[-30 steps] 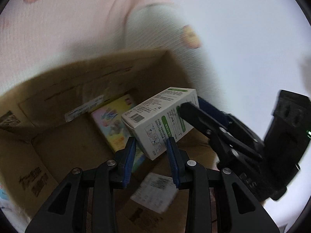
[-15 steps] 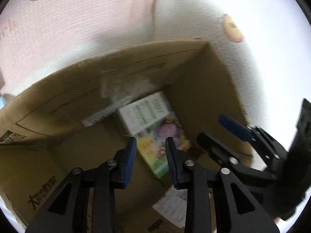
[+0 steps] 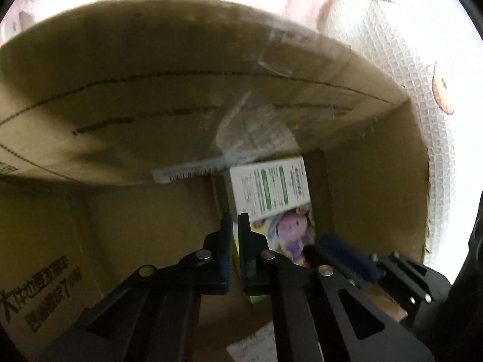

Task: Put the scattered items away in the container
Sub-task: 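Lower the medicine box into the cardboard box and open the left gripper, then withdraw the left gripper from the box toward the scattered items, then reach the left gripper toward a second white-green medicine box, then close the left gripper around the white-green medicine box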

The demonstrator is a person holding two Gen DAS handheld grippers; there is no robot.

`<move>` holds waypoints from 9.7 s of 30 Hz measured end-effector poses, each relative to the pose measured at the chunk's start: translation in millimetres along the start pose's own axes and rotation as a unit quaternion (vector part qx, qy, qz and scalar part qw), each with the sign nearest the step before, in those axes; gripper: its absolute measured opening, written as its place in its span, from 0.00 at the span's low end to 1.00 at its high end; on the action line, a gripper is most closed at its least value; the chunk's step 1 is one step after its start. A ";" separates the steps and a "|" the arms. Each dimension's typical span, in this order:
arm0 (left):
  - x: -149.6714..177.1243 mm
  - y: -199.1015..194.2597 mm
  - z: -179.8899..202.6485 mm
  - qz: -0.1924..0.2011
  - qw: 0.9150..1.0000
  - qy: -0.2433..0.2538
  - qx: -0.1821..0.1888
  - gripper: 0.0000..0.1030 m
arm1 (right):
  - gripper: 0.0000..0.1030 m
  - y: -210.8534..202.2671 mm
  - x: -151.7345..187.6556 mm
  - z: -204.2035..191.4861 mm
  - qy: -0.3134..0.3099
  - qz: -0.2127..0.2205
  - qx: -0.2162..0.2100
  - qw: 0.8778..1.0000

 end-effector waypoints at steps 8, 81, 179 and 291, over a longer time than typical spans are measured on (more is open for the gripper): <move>0.6 7.2 1.9 0.026 0.998 -0.019 -0.048 0.03 | 0.12 11.4 -20.5 23.0 0.018 -0.059 0.026 0.998; 72.7 -178.0 -119.3 0.126 0.954 -0.083 0.259 0.67 | 0.60 -162.6 49.1 -193.0 -0.191 0.143 0.231 0.943; 94.8 -183.8 -405.4 0.202 0.977 -0.045 0.060 0.29 | 0.17 40.1 5.9 -365.6 -0.219 0.185 -0.194 0.938; 153.7 -129.7 -399.2 0.108 0.978 -0.160 0.080 0.31 | 0.46 76.1 50.3 -359.4 -0.276 0.086 -0.258 0.922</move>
Point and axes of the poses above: each gripper's, at about its wrist camera, not at the fingertips, and y roughly the way its jaws point, z to its right, x to its underside, the point moved 2 cm from there along y, roughly the way its jaws point, and after that the axes turned 12 degrees about -z, right-handed, at the moved point
